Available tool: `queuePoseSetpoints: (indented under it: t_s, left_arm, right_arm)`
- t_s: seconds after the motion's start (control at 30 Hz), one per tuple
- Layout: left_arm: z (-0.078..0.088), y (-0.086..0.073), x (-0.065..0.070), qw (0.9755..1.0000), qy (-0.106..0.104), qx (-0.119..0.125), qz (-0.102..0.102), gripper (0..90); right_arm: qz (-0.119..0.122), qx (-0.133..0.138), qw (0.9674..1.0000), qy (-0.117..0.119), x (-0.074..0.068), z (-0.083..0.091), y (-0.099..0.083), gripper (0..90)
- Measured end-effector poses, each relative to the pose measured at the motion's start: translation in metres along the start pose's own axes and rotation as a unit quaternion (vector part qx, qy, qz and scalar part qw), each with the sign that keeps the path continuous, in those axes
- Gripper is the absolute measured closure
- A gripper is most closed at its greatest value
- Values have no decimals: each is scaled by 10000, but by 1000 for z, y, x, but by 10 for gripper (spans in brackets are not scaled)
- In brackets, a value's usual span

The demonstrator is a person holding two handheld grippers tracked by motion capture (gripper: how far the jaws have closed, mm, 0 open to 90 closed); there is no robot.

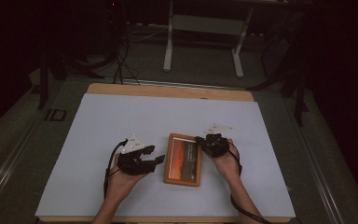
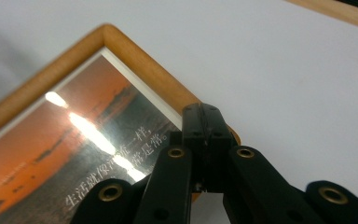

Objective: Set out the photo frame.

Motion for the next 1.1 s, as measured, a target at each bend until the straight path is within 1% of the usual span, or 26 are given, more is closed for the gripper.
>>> queuePoseSetpoints:
  t_s: [0.03, 0.1, 0.2, 0.23, 0.3, 0.33, 0.37, 0.4, 0.47, 0.5, 0.53, 0.6, 0.63, 0.67, 0.77, 0.8, 0.83, 0.87, 0.9, 0.93, 0.97, 1.0, 1.03, 1.07, 1.1]
  left_arm:
    - [0, 0, 2, 10000, -55, 9, 44, 424]
    - [-1, 1, 3, 10000, -72, 2, 45, 424]
    - [-1, 0, 5, 10000, -41, -1, 41, 416]
    - [-2, 0, 7, 10000, -64, -9, 66, 408]
    - [-3, 0, 8, 10000, -72, -28, 52, 404]
    - [-3, -1, 9, 9999, -103, -19, 66, 394]
    - [-5, -1, 13, 9997, -212, -28, 137, 388]
    - [-5, -1, 13, 9997, -212, -28, 137, 380]
    - [-8, -2, 19, 9996, -253, -82, 122, 368]
    - [-8, -2, 19, 9996, -253, -82, 122, 355]
    - [-10, -4, 22, 9996, -230, -127, 118, 343]
    - [-12, -5, 24, 9996, -222, -150, 131, 335]
    - [-13, -6, 25, 9995, -194, -174, 149, 316]
    - [-16, -9, 28, 9994, -156, -261, 152, 278]
    - [-20, -10, 30, 9994, -125, -275, 176, 231]
    - [-22, -10, 32, 9991, -189, -264, 281, 219]
    - [-22, -10, 32, 9991, -189, -264, 281, 217]
    - [-26, -9, 34, 9982, -308, -249, 448, 211]
    - [-26, -9, 34, 9982, -308, -249, 448, 210]
    - [-32, -11, 38, 9969, -466, -287, 566, 210]
    - [-32, -11, 38, 9969, -466, -287, 566, 211]
    - [-38, -13, 41, 9964, -477, -374, 601, 211]
    - [-38, -13, 41, 9964, -477, -374, 601, 213]
    - [-43, -16, 44, 9954, -557, -461, 626, 239]
    - [-43, -16, 44, 9954, -557, -461, 626, 270]
  right_arm:
    - [-32, -47, 10000, -36, 2, 0, -3, 900]
    - [-43, -77, 9999, -57, 4, 0, -5, 900]
    - [-67, -129, 9999, -65, 6, -1, -7, 900]
    - [-94, -177, 9998, -80, 8, -2, -9, 900]
    - [-93, -194, 9997, -88, 10, -3, -11, 900]
    - [-133, -267, 9995, -133, 13, -5, -15, 900]
    - [-138, -312, 9993, -158, 13, -6, -17, 900]
    - [-138, -312, 9993, -158, 13, -6, -17, 900]
    - [-90, -393, 9989, -241, 13, -8, -21, 900]
    - [-133, -411, 9988, -223, 13, -7, -20, 900]
    - [-87, -438, 9987, -250, 12, -8, -20, 900]
    - [-85, -460, 9986, -260, 12, -8, -20, 900]
    - [-85, -485, 9985, -260, 12, -8, -20, 900]
    - [-80, -486, 9984, -260, 12, -8, -20, 900]
    - [-104, -453, 9986, -242, 12, -8, -20, 900]
    - [-139, -437, 9987, -216, 13, -8, -20, 900]
    - [-139, -437, 9987, -216, 13, -8, -20, 900]
    - [-153, -434, 9987, -215, 13, -8, -20, 900]
    - [-153, -434, 9987, -215, 13, -8, -20, 900]
    - [-144, -440, 9987, -231, 13, -8, -20, 900]
    - [-143, -441, 9986, -237, 13, -8, -20, 900]
    - [-145, -437, 9987, -237, 13, -7, -20, 900]
    - [-145, -437, 9987, -237, 13, -7, -20, 900]
    - [-162, -414, 9988, -217, 13, -8, -21, 900]
    - [-162, -414, 9988, -217, 13, -8, -21, 900]
Point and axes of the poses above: each handheld gripper's, and its own axes: z roughly backward along the jaws, y roughly out of its top, x roughly to its right, the point moved 6 cm from there along -z, roughly forward along the jaws, and after that the axes turned 2 degrees about -y, right-handed, at the moved point
